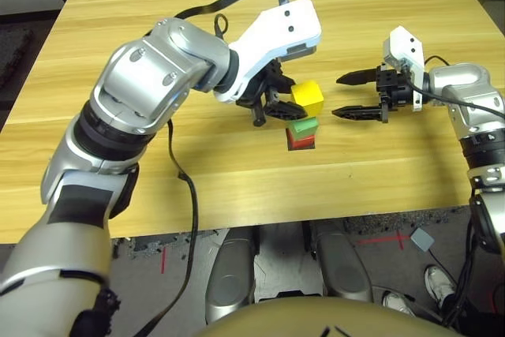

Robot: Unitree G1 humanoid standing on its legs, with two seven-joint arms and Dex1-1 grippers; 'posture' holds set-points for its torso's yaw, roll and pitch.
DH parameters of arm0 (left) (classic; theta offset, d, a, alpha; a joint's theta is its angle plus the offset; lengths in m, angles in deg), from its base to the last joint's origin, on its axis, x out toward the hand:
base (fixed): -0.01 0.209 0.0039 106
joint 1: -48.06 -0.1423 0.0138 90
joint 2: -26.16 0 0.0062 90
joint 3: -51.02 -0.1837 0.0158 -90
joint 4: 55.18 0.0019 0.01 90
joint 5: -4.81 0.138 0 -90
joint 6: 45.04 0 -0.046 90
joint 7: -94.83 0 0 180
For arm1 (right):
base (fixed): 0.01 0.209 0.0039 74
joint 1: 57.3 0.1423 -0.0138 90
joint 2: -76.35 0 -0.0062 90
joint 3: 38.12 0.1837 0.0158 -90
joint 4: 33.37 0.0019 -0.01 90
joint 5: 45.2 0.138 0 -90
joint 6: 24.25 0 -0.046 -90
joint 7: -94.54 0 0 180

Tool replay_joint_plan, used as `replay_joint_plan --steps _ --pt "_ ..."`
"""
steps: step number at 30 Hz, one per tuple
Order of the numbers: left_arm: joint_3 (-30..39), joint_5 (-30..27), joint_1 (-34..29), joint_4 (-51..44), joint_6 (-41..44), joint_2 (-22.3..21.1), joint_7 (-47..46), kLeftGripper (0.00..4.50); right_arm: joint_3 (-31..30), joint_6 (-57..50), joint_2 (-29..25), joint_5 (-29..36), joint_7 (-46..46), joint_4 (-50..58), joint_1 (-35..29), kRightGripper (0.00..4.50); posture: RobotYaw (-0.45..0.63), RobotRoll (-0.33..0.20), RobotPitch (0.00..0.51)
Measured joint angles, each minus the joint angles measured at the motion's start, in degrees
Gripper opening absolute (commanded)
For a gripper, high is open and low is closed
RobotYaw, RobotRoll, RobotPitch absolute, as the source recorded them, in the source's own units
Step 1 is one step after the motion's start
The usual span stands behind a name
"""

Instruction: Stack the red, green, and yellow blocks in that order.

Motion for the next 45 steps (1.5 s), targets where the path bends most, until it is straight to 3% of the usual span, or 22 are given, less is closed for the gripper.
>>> replay_joint_plan --steps 17,22,24,25,31,34,37,40,45 --pt "-2.38 -0.16 -2.31 -1.57 -0.73 -1.84 -1.4 1.95 0.0 -0.19 0.02 0.02 0.34 0.11 -0.39 4.5 0.27 0.023 0.232" --pt "-0.78 -2.09 -2.63 -1.95 -0.36 1.54 -2.54 3.7 0.0 -0.15 0.03 0.02 0.32 -0.04 -0.39 4.5 0.26 0.018 0.221" --pt "3.86 -4.51 -3.93 -2.08 -1.71 4.51 -2.92 4.35 0.07 -0.1 0.0 0.05 0.29 -0.2 -0.38 4.5 0.25 0.015 0.215" --pt "7.48 -6.49 -4.5 -2.04 -2.47 5.75 -2.92 4.46 0.24 -0.11 -0.14 0.16 0.22 -0.36 -0.39 4.5 0.24 0.012 0.21" --pt "32.66 -15.05 -5.15 -0.1 -3.72 11.88 -10.12 4.46 5.73 -1.07 -4.03 2.85 0.05 -0.65 -1.01 4.5 0.2 -0.002 0.199" --pt "39.76 -12.55 -10.79 -0.11 -9.22 12.79 -18.66 4.46 9.6 -1.06 -4.75 4.02 3.93 -3.65 -2.03 4.5 0.18 -0.004 0.201" --pt "41.67 -3.71 -25.49 -0.12 -21.37 12.77 -27.39 4.46 15.77 3.22 -5.02 3.89 14.27 -11.37 -3.75 4.5 0.16 -0.006 0.203" --pt "43.58 1.87 -37.6 0.52 -31.29 16.12 -33.78 4.46 21.36 10.63 -4.98 3.71 23.96 -19.38 -5.05 4.5 0.13 -0.02 0.219" --pt "44.38 7.93 -47.42 5.73 -50.51 16.73 -36.75 4.46 25.51 19.72 -4.61 3.72 32.2 -26.92 -6.97 4.5 0.14 -0.02 0.22"
